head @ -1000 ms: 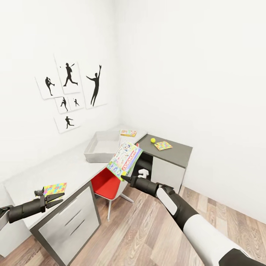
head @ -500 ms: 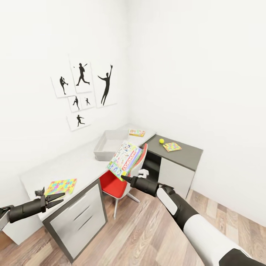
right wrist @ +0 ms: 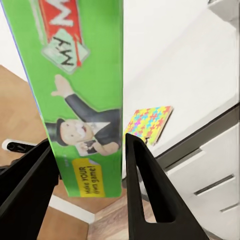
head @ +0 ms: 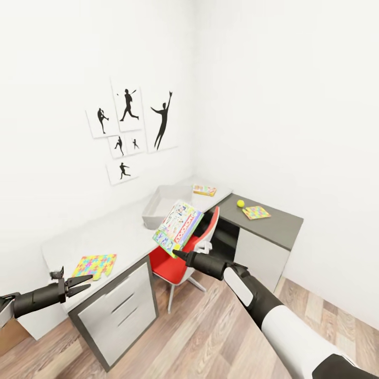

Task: Put all the toys in the child's room - the three board games (two on the bed and one on the table), the two jigsaw puzzles on the table, and the tennis ball on the table - inside the toy box on the table in the child's room.

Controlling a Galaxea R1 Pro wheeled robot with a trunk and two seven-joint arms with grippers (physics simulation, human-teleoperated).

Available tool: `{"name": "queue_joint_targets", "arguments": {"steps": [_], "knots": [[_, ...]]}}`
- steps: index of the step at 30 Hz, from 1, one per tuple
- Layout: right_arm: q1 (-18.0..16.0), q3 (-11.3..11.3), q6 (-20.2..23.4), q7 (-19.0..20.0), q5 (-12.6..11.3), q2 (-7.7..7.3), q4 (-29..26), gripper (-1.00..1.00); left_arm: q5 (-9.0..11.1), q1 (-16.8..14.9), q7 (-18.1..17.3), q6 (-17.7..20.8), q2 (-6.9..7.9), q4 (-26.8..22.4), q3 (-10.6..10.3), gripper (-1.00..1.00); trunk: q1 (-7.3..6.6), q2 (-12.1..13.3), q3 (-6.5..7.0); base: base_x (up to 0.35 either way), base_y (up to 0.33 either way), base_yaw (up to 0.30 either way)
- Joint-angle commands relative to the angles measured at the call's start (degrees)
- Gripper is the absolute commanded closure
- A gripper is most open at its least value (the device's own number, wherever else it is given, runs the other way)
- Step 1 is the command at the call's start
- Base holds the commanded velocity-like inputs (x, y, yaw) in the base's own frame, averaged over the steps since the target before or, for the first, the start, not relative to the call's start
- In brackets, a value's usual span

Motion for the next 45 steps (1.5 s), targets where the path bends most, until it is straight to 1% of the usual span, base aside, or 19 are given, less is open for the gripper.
{"name": "queue_joint_targets", "arguments": {"steps": [1, 8, 14, 19, 27, 29, 32, 33, 34, 35, 36, 37, 38, 40, 41, 42, 43, 44, 45], "knots": [[-0.1, 0.0, 0.5, 0.0, -0.6, -0.01, 0.0, 1.00, 0.3, 0.0, -0.2, 0.6, 0.03, 0.0, -0.2, -1.00, 0.06, -0.1, -0.13, 0.183, -0.012, 0.001], [0.0, 0.0, 0.4, -0.1, -0.6, 0.01, -0.1, 1.00, 0.3, 0.0, -0.2, 0.6, 0.02, 0.0, -0.2, -1.00, 0.06, -0.1, -0.13, 0.280, -0.003, 0.009], [0.0, 0.1, 0.5, -0.1, -0.6, 0.18, -0.2, 1.00, 0.3, 0.0, -0.1, 0.6, -0.03, 0.0, -0.2, -1.00, 0.06, -0.1, -0.13, 0.322, 0.000, 0.214], [0.0, 0.1, 0.5, 0.0, -0.6, 0.03, -0.2, 1.00, 0.3, 0.0, -0.1, 0.6, -0.04, 0.0, -0.2, -1.00, 0.06, -0.1, -0.13, 0.311, -0.011, 0.044], [-0.1, 0.0, 1.0, -0.2, -0.8, 0.04, -0.9, 1.00, 0.3, 0.0, -0.2, 0.6, -0.05, 0.0, -0.2, -1.00, 0.06, -0.1, -0.13, 0.083, -0.011, 0.001], [-0.1, -0.2, 2.0, -0.4, -1.1, 0.22, -1.3, 1.00, 0.3, 0.0, -0.2, 0.6, -0.05, 0.0, -0.2, -1.00, 0.06, -0.1, -0.13, 0.008, -0.001, 0.000], [-0.4, -0.5, 7.1, -0.7, -1.4, 0.63, -1.6, 1.00, 0.3, 0.0, -0.2, 0.6, -0.17, 0.0, -0.2, -1.00, 0.06, -0.1, -0.13, 0.003, 0.000, 0.000], [-2.1, -1.4, 12.5, -0.9, -1.6, 0.87, -2.4, 1.00, 0.3, 0.0, -0.1, 0.6, -0.23, 0.0, -0.2, -1.00, 0.06, -0.1, -0.13, 0.001, 0.000, 0.000], [-3.1, -2.0, 14.3, -0.9, -1.6, 0.97, -2.8, 1.00, 0.3, 0.0, -0.1, 0.6, -0.25, 0.0, -0.2, -1.00, 0.06, -0.1, -0.13, 0.000, 0.000, 0.000], [-5.4, -3.5, 17.8, -1.0, -1.7, 1.18, -3.4, 1.00, 0.3, 0.0, 0.0, 0.6, -0.27, 0.0, -0.2, -1.00, 0.06, -0.1, -0.13, 0.000, 0.000, 0.000], [-7.8, -5.5, 20.8, -1.4, -1.8, 1.49, -3.5, 1.00, 0.3, 0.0, 0.0, 0.6, -0.29, 0.0, -0.2, -1.00, 0.06, -0.1, -0.13, 0.000, 0.000, 0.000], [-9.1, -6.6, 22.0, -1.7, -1.8, 1.68, -3.5, 1.00, 0.3, 0.0, 0.0, 0.6, -0.29, 0.0, -0.1, -1.00, 0.06, -0.1, -0.13, 0.000, 0.000, 0.000], [-11.6, -8.7, 24.2, -2.7, -1.8, 2.10, -3.1, 1.00, 0.3, 0.0, 0.0, 0.6, -0.30, 0.0, -0.1, -1.00, 0.06, -0.1, -0.13, 0.000, 0.000, 0.000], [-16.7, -12.4, 27.7, -6.5, -1.8, 2.78, -0.9, 1.00, 0.2, 0.0, 0.1, 0.6, -0.31, 0.0, -0.1, -1.00, 0.06, -0.1, -0.13, 0.000, 0.000, 0.000], [-18.0, -13.1, 28.5, -7.7, -1.9, 2.89, 0.0, 1.00, 0.2, 0.0, 0.1, 0.6, -0.31, 0.0, -0.1, -1.00, 0.06, -0.1, -0.13, 0.000, 0.000, 0.000], [-20.7, -14.5, 30.0, -10.2, -1.9, 3.06, 2.0, 1.00, 0.3, 0.0, 0.2, 0.6, -0.31, 0.0, -0.1, -1.00, 0.06, -0.1, -0.13, 0.000, 0.000, 0.000], [-23.4, -15.7, 31.0, -12.5, -2.1, 3.26, 4.1, 1.00, 0.2, 0.0, 0.3, 0.6, -0.33, 0.0, -0.1, -1.00, 0.06, -0.1, -0.13, 0.005, 0.000, 0.000], [-27.2, -17.3, 32.0, -15.6, -2.5, 3.89, 7.8, 1.00, 0.2, 0.0, 0.4, 0.6, -0.33, 0.0, -0.1, -1.00, 0.06, -0.1, -0.13, 0.056, 0.000, 0.000], [-29.7, -18.2, 32.4, -17.5, -2.7, 4.25, 10.8, 1.00, 0.2, 0.0, 0.4, 0.6, -0.32, 0.0, -0.1, -1.00, 0.06, -0.1, -0.13, 0.127, 0.000, 0.000]]}}
